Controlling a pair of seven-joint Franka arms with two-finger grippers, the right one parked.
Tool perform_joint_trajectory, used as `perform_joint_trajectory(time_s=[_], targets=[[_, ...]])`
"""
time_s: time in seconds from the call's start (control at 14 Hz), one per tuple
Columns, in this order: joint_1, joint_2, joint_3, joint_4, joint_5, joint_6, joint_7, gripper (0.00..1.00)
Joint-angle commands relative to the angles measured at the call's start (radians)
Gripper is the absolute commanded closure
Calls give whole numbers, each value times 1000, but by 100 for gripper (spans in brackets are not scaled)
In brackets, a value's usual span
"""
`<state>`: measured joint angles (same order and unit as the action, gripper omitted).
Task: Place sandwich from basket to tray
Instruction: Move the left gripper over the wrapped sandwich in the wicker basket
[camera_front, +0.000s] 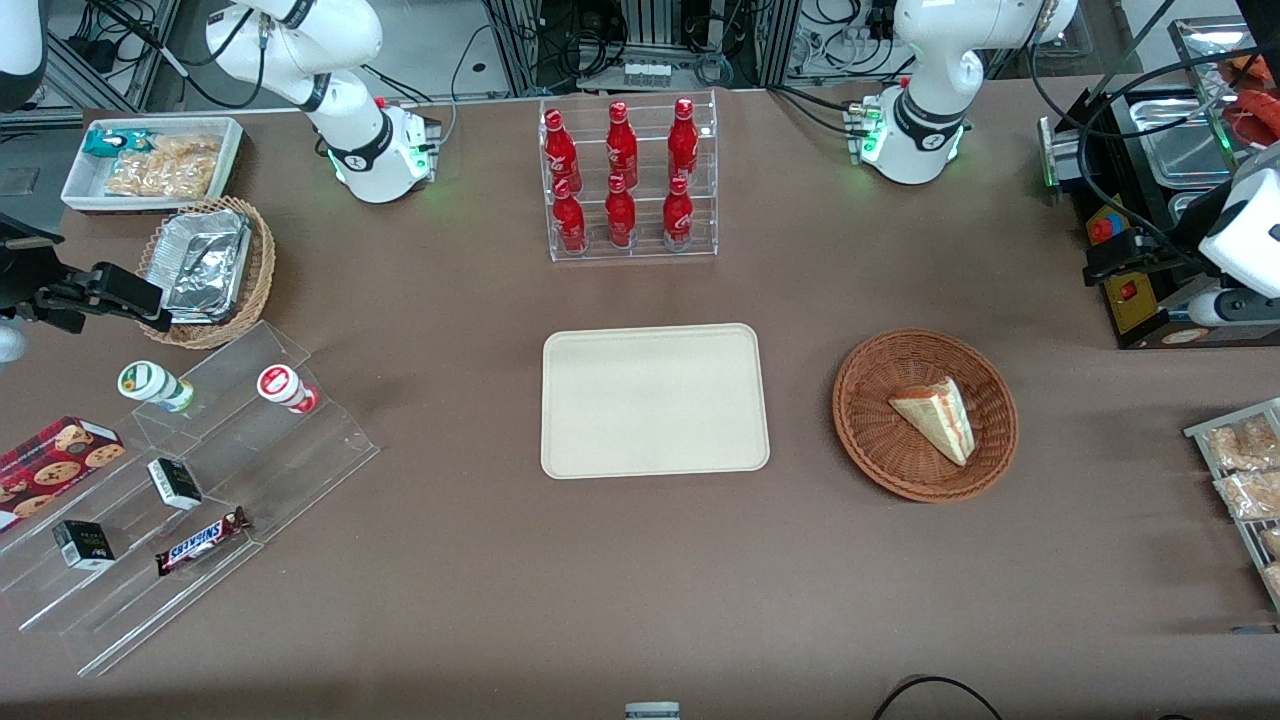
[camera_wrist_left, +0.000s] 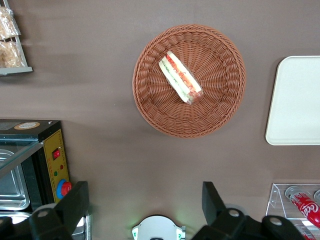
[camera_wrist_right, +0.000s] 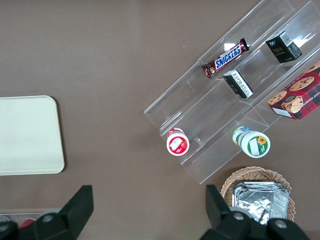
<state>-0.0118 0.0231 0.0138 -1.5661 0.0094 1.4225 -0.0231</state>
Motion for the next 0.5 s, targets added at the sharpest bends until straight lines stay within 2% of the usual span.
perform_joint_trajectory(time_s=[0.0, 0.43], targets=[[-11, 1, -2, -9, 15, 15, 3, 0], [-43, 104, -12, -44, 14, 45, -12, 0]])
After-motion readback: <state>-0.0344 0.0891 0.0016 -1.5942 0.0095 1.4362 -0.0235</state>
